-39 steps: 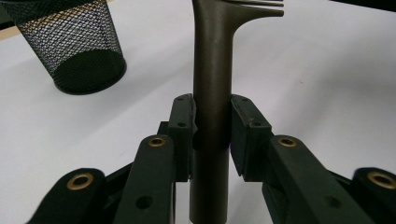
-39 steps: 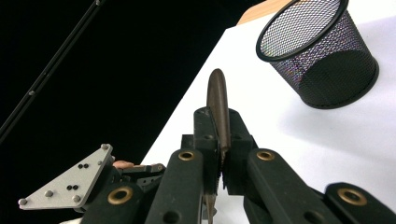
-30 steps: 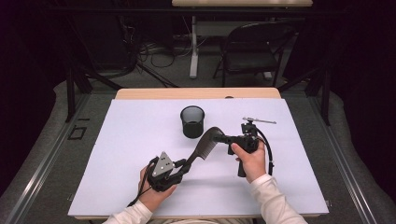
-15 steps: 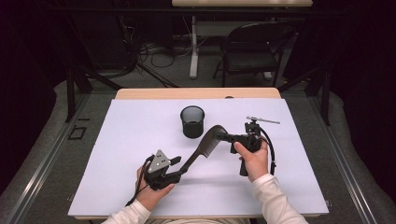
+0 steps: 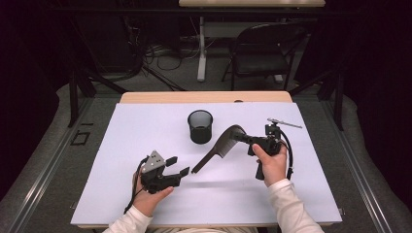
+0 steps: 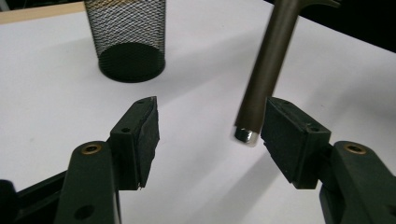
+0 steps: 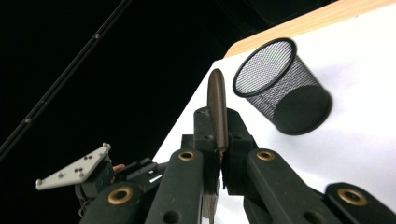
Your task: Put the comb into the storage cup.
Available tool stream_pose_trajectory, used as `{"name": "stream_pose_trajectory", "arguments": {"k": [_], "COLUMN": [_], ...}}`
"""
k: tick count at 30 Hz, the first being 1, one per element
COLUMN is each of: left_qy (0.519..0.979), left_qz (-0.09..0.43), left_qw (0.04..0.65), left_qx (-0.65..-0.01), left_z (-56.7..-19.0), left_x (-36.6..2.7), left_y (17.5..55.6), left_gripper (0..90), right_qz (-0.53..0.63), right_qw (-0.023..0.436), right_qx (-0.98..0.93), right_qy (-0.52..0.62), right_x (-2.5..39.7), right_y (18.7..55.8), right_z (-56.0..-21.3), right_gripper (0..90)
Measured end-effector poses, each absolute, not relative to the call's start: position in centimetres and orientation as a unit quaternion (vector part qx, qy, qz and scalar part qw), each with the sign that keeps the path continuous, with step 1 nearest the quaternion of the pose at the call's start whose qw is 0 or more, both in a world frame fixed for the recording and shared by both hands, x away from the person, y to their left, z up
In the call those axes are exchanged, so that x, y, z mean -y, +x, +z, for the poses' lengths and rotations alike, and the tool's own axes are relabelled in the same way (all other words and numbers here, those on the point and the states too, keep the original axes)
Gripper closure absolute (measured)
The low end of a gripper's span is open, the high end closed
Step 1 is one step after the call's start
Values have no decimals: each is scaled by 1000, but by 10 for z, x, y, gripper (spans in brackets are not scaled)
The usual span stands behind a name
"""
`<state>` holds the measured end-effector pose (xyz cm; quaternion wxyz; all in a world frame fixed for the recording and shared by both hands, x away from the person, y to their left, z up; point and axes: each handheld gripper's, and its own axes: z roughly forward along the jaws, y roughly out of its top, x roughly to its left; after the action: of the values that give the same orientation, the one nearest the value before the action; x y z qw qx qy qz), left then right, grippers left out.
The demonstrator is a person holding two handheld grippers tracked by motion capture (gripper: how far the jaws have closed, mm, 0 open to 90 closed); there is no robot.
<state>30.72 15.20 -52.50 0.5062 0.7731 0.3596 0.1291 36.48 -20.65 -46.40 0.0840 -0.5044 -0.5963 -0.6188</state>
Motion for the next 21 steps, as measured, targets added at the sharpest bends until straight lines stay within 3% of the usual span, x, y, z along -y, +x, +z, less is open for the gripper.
{"name": "stream_pose_trajectory", "arguments": {"k": [10,13,21], "left_qy": [763,761,749], "left_qz": [197,196,198], "left_qw": [492,489,482], "left_qx": [-370,-378,-409], "left_z": [-522,-522,-521], "left_x": [-171,-173,-185], "left_y": [316,317,322], "left_gripper": [369,361,227], "right_qz": [-622,-622,-627], "right_qw": [66,65,51], "right_qx": [595,595,599], "right_qy": [-505,-505,-496], "right_x": [214,214,216], "right_y": [360,360,357], "right_z": [-460,-460,-453], "right_gripper": [873,873,873]}}
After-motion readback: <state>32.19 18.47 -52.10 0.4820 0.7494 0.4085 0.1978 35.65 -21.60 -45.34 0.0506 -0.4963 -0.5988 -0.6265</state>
